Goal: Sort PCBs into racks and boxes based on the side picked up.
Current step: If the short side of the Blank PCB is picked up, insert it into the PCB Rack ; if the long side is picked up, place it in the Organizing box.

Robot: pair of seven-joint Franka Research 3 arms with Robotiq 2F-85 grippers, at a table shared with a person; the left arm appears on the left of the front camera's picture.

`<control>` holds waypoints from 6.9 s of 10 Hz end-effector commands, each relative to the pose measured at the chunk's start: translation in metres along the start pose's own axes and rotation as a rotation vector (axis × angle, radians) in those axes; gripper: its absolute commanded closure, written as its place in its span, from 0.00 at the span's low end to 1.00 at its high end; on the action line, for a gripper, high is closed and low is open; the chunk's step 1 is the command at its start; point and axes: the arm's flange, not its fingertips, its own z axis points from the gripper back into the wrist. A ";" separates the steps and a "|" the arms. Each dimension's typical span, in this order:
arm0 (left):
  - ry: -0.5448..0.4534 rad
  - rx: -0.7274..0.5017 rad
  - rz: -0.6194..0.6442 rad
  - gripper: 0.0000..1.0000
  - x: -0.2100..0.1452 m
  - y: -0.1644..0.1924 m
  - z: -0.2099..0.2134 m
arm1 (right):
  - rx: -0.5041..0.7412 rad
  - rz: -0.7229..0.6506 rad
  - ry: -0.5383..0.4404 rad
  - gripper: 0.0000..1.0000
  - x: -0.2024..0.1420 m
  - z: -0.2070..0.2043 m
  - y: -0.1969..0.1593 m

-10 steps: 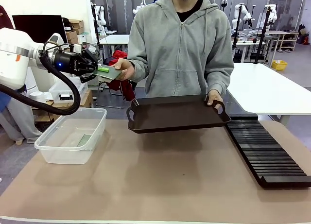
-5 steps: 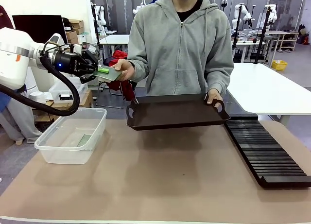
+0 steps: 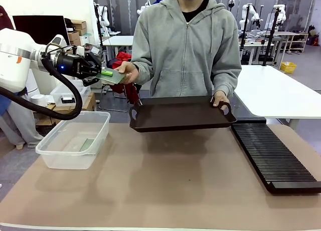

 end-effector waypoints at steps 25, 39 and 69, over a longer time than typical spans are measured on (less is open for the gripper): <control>0.000 -0.015 -0.005 1.00 0.000 -0.001 0.001 | 0.000 -0.005 -0.005 0.00 0.000 -0.001 0.002; -0.065 0.899 -0.373 0.97 -0.024 0.041 0.056 | 0.000 -0.005 -0.005 0.00 0.000 -0.001 0.002; 0.059 0.852 -0.108 0.97 -0.025 0.181 0.002 | 0.000 -0.005 -0.005 0.00 0.000 -0.001 0.002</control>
